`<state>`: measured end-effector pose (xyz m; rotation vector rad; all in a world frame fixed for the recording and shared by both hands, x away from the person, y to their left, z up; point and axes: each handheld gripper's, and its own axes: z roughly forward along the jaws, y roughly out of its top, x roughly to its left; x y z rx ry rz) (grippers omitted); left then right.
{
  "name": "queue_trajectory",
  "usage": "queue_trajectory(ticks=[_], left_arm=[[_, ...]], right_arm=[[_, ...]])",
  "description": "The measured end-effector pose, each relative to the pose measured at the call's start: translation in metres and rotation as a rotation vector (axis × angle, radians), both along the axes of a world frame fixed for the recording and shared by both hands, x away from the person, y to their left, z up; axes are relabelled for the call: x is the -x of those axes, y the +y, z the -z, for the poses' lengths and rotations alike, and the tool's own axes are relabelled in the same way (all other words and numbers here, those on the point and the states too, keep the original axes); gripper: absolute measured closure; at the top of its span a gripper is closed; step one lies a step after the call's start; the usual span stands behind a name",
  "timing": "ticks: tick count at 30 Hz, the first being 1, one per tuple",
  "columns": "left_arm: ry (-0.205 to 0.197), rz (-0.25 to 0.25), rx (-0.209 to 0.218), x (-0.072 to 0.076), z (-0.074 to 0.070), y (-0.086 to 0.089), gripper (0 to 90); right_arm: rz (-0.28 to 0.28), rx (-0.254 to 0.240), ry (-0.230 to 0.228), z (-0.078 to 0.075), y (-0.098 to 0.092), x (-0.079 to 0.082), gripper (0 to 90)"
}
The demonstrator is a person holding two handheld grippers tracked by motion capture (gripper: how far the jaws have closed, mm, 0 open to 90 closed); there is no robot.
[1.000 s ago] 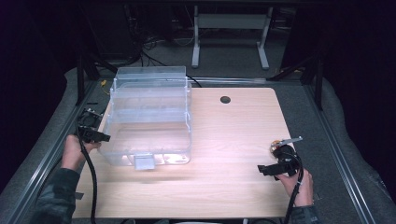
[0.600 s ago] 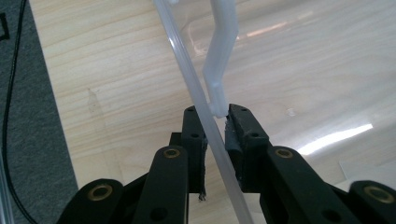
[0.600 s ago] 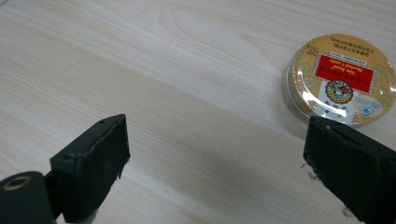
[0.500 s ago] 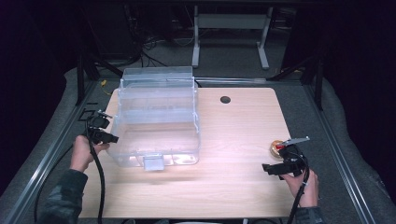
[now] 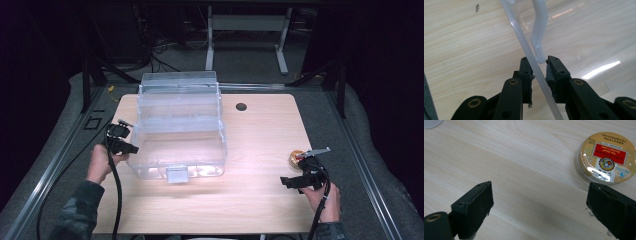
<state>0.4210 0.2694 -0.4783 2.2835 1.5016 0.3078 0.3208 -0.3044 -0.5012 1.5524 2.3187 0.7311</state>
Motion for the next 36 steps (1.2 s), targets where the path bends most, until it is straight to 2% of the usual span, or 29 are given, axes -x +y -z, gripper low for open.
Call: queue_trajectory(ticks=[8, 13, 23, 29, 33, 36], left_arm=[[-0.002, 0.023, 0.012, -0.004, 0.000, -0.021, 73.9], [-0.002, 0.040, 0.018, -0.006, 0.000, -0.033, 73.3], [0.001, 0.077, 0.016, -0.009, 0.000, -0.060, 72.2], [-0.002, 0.106, 0.019, -0.010, 0.000, -0.080, 71.0], [-0.001, 0.117, 0.037, -0.012, 0.001, -0.094, 70.2], [0.004, 0.130, 0.031, -0.014, 0.000, -0.103, 70.1]], right_arm=[[0.006, 0.009, -0.007, -0.004, -0.001, 0.002, 6.8], [0.001, 0.014, 0.000, -0.002, 0.000, 0.001, 6.8], [-0.002, -0.002, 0.000, -0.002, -0.002, 0.001, 7.0], [0.002, 0.002, 0.004, -0.004, -0.004, 0.003, 7.1], [0.008, 0.007, 0.010, -0.001, -0.004, 0.002, 7.0], [0.005, 0.001, 0.010, 0.000, -0.003, 0.002, 7.0]])
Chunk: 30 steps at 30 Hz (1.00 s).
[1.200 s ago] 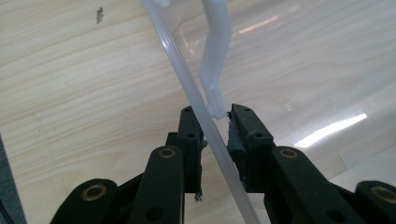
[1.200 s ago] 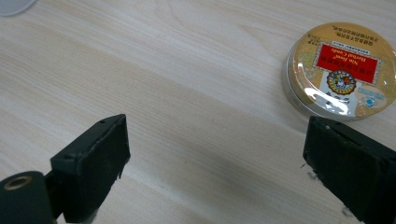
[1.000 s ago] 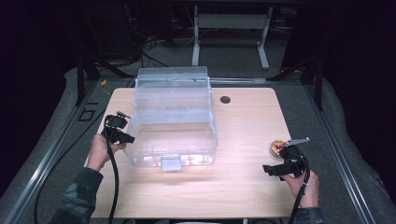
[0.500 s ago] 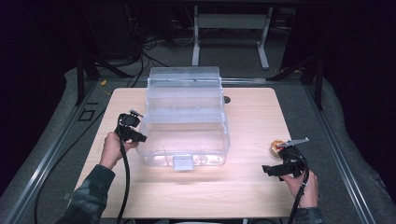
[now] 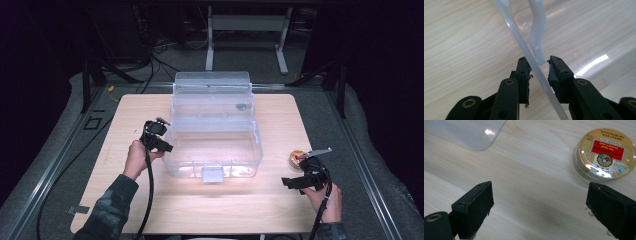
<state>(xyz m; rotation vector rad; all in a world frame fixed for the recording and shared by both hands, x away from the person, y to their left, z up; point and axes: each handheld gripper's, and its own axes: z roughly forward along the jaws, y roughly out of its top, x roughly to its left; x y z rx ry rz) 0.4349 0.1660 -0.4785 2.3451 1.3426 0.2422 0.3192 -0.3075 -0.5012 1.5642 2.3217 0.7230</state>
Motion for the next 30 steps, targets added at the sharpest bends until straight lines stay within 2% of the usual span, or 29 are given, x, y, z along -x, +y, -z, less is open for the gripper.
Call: queue_trajectory(ticks=[9, 13, 26, 30], left_arm=[[0.012, 0.023, -0.004, -0.004, -0.001, -0.025, 69.9], [0.011, 0.026, -0.007, -0.004, -0.001, -0.034, 69.9], [0.015, 0.033, -0.010, 0.000, -0.001, -0.053, 69.3], [0.015, 0.049, -0.012, -0.001, -0.001, -0.060, 68.7]], right_arm=[[0.008, -0.009, 0.023, 0.007, -0.006, -0.002, 7.1], [0.006, -0.010, 0.017, 0.008, -0.007, -0.004, 7.1], [0.011, -0.008, 0.014, 0.005, -0.007, -0.009, 7.2], [0.013, -0.007, 0.009, 0.003, -0.008, -0.010, 7.2]])
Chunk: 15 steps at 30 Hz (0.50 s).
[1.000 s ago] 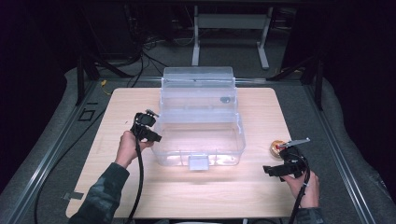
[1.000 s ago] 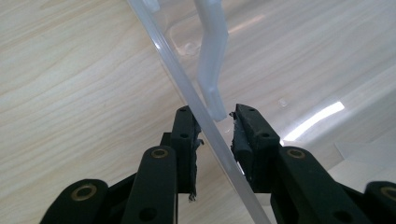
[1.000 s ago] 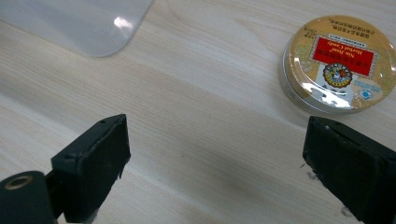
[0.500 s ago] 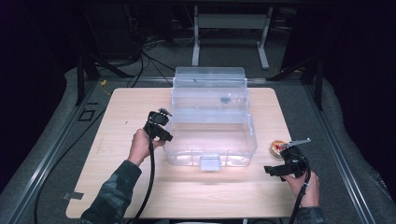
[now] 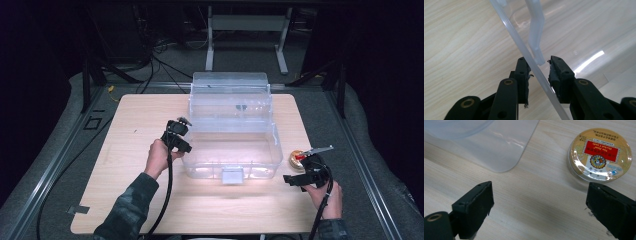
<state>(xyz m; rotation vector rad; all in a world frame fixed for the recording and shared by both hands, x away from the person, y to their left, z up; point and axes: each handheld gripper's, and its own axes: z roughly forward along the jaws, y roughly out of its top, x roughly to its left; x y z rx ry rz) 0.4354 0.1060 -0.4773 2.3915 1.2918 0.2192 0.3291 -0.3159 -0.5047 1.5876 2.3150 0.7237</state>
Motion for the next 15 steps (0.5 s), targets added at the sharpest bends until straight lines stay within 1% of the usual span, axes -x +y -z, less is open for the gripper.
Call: queue_trajectory(ticks=[1, 6, 7, 8, 9, 10, 11, 12, 13, 15], left_arm=[[0.000, -0.002, 0.008, 0.000, 0.000, -0.001, 68.6], [-0.005, 0.010, 0.004, -0.001, 0.000, -0.005, 68.1], [-0.003, 0.013, 0.009, -0.001, 0.000, -0.004, 67.8], [-0.002, 0.016, 0.024, -0.001, 0.000, -0.002, 67.2], [-0.004, 0.016, 0.034, -0.002, -0.001, 0.001, 64.5], [-0.012, 0.006, 0.039, -0.001, -0.003, 0.003, 56.7], [-0.018, 0.008, 0.052, 0.000, -0.005, 0.005, 50.8], [-0.016, 0.014, 0.070, 0.002, -0.007, 0.008, 45.3], [-0.019, 0.019, 0.086, 0.003, -0.010, 0.010, 40.1], [-0.030, 0.031, 0.106, 0.007, -0.016, 0.016, 33.4]], right_arm=[[0.000, 0.000, 0.000, 0.000, -0.001, 0.000, 7.2], [0.006, -0.001, 0.009, 0.001, -0.003, -0.001, 7.2], [0.010, 0.003, 0.009, 0.001, -0.004, -0.001, 7.2], [0.011, -0.001, 0.007, 0.001, -0.005, -0.001, 7.2], [0.012, -0.003, 0.006, 0.000, -0.006, -0.001, 7.2], [0.019, 0.004, 0.000, -0.001, -0.007, -0.001, 7.2], [0.018, -0.005, -0.001, -0.001, -0.009, -0.001, 7.2], [0.016, -0.008, 0.001, -0.002, -0.010, -0.001, 7.1], [0.021, -0.001, -0.002, -0.002, -0.011, -0.001, 7.2], [0.028, 0.002, -0.004, -0.002, -0.013, -0.003, 7.2]])
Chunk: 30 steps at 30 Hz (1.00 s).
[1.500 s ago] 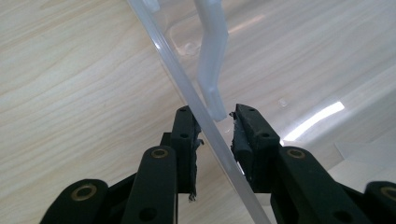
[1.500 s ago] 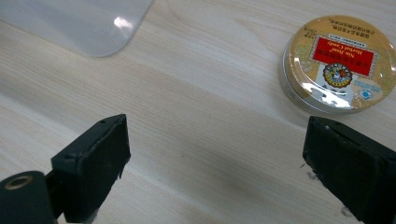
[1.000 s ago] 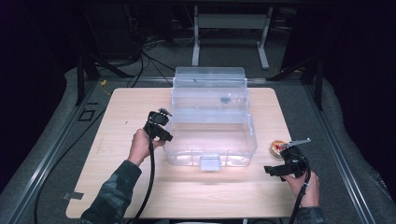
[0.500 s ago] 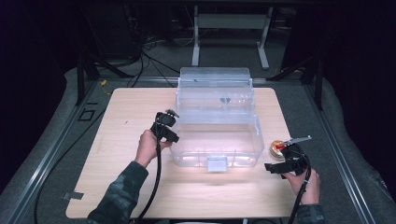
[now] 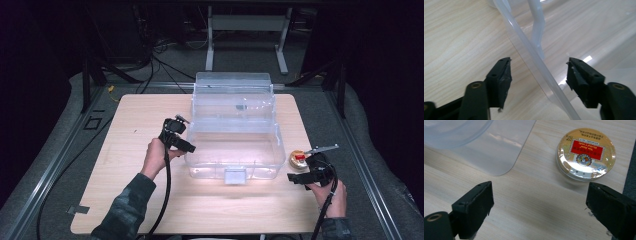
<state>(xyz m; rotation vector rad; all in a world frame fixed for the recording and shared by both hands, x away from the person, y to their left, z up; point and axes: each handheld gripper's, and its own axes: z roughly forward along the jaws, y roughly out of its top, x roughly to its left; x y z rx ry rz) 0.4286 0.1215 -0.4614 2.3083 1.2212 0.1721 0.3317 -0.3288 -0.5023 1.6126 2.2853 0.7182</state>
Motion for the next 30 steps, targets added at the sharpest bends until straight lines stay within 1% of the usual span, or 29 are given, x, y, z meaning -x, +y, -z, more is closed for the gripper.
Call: queue_trajectory(ticks=[1, 5, 6, 8, 9, 11, 12, 15, 16, 17, 18, 19, 20, 21, 22, 24, 25, 26, 27, 28, 29, 30], left_arm=[[-0.008, 0.004, 0.014, 0.003, -0.004, 0.002, 29.6], [-0.033, 0.040, 0.040, 0.015, -0.019, 0.012, 21.5], [-0.043, 0.040, 0.046, 0.019, -0.023, 0.015, 20.3], [-0.057, 0.043, 0.040, 0.025, -0.030, 0.021, 17.9], [-0.063, 0.046, 0.046, 0.028, -0.032, 0.025, 16.8], [-0.074, 0.035, 0.047, 0.032, -0.034, 0.033, 15.3], [-0.073, 0.030, 0.050, 0.033, -0.033, 0.038, 14.9], [-0.074, 0.017, 0.040, 0.036, -0.029, 0.049, 14.4], [-0.076, 0.015, 0.043, 0.037, -0.027, 0.053, 14.3], [-0.077, 0.013, 0.039, 0.038, -0.026, 0.056, 13.7], [-0.077, 0.007, 0.031, 0.039, -0.023, 0.060, 12.8], [-0.079, 0.002, 0.021, 0.040, -0.021, 0.063, 11.5], [-0.079, -0.006, 0.021, 0.041, -0.018, 0.067, 10.0], [-0.078, -0.010, 0.019, 0.043, -0.014, 0.071, 8.7], [-0.078, -0.014, 0.016, 0.045, -0.010, 0.075, 7.2], [-0.068, -0.024, 0.010, 0.048, -0.001, 0.082, 4.8], [-0.063, -0.031, 0.010, 0.050, 0.003, 0.085, 3.6], [-0.065, -0.026, 0.005, 0.051, 0.007, 0.089, 2.9], [-0.058, -0.045, 0.015, 0.053, 0.012, 0.092, 2.7], [-0.055, -0.046, 0.018, 0.054, 0.016, 0.096, 1.7], [-0.052, -0.055, 0.021, 0.056, 0.020, 0.099, 1.3], [-0.060, -0.062, 0.027, 0.057, 0.023, 0.102, 1.1]], right_arm=[[0.002, -0.008, -0.004, 0.000, -0.001, -0.001, 7.2], [0.015, -0.010, -0.015, -0.003, -0.005, -0.003, 7.5], [0.019, -0.009, -0.020, -0.004, -0.006, -0.004, 7.8], [0.024, -0.008, -0.025, -0.007, -0.010, -0.007, 8.0], [0.030, -0.007, -0.030, -0.008, -0.012, -0.009, 8.1], [0.030, -0.013, -0.024, -0.010, -0.016, -0.015, 8.2], [0.036, -0.011, -0.020, -0.009, -0.017, -0.018, 8.2], [0.040, 0.003, -0.010, -0.006, -0.019, -0.026, 8.3], [0.036, -0.004, -0.007, -0.004, -0.019, -0.029, 8.4], [0.045, 0.006, -0.002, -0.002, -0.019, -0.032, 8.4], [0.044, 0.001, 0.006, 0.000, -0.019, -0.035, 8.4], [0.053, 0.007, 0.010, 0.002, -0.018, -0.038, 8.4], [0.053, 0.017, 0.017, 0.005, -0.018, -0.042, 8.1], [0.035, -0.003, 0.031, 0.007, -0.017, -0.045, 7.2], [0.034, -0.008, 0.033, 0.009, -0.016, -0.048, 6.2], [0.050, 0.023, 0.029, 0.012, -0.014, -0.053, 5.7], [0.054, 0.024, 0.027, 0.014, -0.014, -0.055, 5.6], [0.056, 0.024, 0.033, 0.015, -0.015, -0.058, 5.4], [0.053, 0.022, 0.043, 0.016, -0.015, -0.060, 5.0], [0.049, 0.019, 0.046, 0.018, -0.014, -0.061, 5.0], [0.048, 0.032, 0.048, 0.019, -0.013, -0.063, 5.2], [0.046, 0.041, 0.051, 0.020, -0.012, -0.065, 5.1]])
